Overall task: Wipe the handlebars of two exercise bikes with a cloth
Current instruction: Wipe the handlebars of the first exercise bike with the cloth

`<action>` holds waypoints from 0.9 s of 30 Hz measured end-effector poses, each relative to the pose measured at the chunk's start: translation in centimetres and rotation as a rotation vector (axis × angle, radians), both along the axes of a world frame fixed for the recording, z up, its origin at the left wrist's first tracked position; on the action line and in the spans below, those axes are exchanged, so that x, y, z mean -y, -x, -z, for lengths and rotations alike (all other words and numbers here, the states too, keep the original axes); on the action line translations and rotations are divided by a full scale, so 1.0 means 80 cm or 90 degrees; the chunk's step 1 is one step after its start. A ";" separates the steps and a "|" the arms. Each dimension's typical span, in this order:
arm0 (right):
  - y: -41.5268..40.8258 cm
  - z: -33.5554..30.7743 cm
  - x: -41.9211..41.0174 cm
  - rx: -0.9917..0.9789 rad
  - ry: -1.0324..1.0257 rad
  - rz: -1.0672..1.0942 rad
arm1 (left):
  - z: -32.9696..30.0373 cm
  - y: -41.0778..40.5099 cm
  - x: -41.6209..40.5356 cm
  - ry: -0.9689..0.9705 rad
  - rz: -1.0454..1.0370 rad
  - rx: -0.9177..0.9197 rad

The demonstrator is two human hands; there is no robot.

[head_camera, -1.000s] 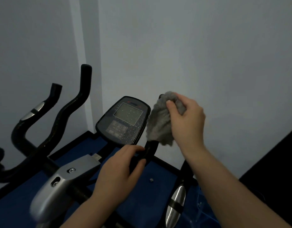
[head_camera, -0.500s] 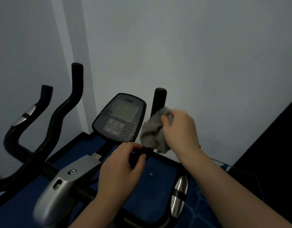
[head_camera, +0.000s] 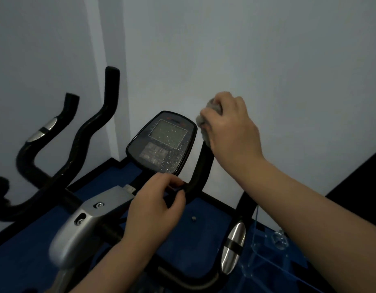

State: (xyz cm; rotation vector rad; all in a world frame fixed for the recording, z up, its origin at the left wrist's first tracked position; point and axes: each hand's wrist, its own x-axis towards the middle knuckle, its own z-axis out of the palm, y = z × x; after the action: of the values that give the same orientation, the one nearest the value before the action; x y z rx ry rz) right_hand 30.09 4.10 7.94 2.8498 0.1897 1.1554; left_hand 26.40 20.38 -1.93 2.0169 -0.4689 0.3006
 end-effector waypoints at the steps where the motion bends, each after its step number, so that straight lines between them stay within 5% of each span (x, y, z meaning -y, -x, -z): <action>1: 0.002 0.007 0.002 -0.011 0.042 0.013 | -0.001 0.000 -0.002 0.019 -0.002 -0.014; 4: 0.008 0.014 0.008 -0.025 0.088 -0.021 | -0.004 0.007 -0.011 0.047 0.015 -0.050; 12: 0.038 0.046 0.017 -0.250 -0.098 -0.204 | -0.005 0.051 -0.043 -0.108 -0.010 -0.055; 16: 0.036 0.023 0.011 -0.148 -0.158 -0.169 | 0.007 0.067 -0.062 -0.114 -0.042 -0.076; 22: 0.052 0.090 -0.037 -0.096 -0.229 -0.038 | 0.008 0.079 -0.071 -0.107 -0.068 -0.091; 27: 0.097 0.109 -0.074 -0.159 -0.262 -0.129 | 0.008 0.086 -0.076 -0.125 -0.108 -0.079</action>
State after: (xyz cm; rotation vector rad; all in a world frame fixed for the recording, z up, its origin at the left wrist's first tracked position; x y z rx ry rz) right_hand 22.33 10.06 -0.74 3.4084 0.2897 0.9565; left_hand 19.54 26.48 -2.59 2.2580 -0.2581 0.2382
